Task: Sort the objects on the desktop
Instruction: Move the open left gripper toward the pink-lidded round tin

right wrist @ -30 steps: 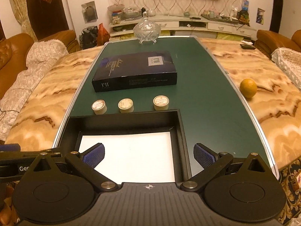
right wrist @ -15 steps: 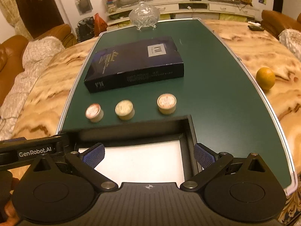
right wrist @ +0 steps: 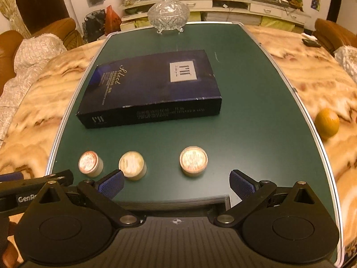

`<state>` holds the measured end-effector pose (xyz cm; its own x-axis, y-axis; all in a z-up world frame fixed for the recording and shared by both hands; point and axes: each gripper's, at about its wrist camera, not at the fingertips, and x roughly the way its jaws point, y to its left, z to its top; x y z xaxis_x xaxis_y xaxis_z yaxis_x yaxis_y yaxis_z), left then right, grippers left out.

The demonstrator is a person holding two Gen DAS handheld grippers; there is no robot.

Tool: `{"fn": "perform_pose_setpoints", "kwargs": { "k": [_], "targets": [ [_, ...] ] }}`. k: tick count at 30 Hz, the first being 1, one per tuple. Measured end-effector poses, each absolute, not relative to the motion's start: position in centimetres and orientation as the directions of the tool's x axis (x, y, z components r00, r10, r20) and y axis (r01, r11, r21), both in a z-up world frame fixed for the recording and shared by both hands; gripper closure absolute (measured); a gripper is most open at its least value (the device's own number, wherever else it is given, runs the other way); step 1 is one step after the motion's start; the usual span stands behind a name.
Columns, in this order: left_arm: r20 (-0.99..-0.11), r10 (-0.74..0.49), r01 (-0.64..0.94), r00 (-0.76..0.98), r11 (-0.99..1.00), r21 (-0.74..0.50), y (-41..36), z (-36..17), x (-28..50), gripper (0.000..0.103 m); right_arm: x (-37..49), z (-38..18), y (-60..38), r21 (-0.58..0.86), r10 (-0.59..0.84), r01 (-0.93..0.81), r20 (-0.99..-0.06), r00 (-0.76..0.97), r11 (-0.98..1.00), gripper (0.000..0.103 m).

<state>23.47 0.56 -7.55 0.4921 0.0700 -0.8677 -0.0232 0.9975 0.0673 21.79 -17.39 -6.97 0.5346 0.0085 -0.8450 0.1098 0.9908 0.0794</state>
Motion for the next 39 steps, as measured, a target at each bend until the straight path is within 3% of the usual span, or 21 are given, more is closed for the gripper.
{"fn": "perform_pose_setpoints", "kwargs": {
  "k": [12,33,39],
  "targets": [
    [-0.872,0.07,-0.035,0.485,0.998,0.06,0.9,-7.6,26.6,0.0,25.8,-8.1,-17.2,0.064,0.0,0.103,-0.852,0.524,0.993,0.0],
    [-0.888,0.023,0.019,0.46,0.999,0.036,-0.6,-11.8,27.6,0.0,22.1,-9.3,-20.1,0.14,0.022,0.17,-0.831,0.556,0.975,0.0],
    [-0.898,0.015,0.015,0.44,1.0,0.024,-0.6,-12.6,28.5,0.016,22.0,-9.9,-20.0,0.158,0.039,0.168,-0.83,0.556,0.973,0.0]
  ]
}}
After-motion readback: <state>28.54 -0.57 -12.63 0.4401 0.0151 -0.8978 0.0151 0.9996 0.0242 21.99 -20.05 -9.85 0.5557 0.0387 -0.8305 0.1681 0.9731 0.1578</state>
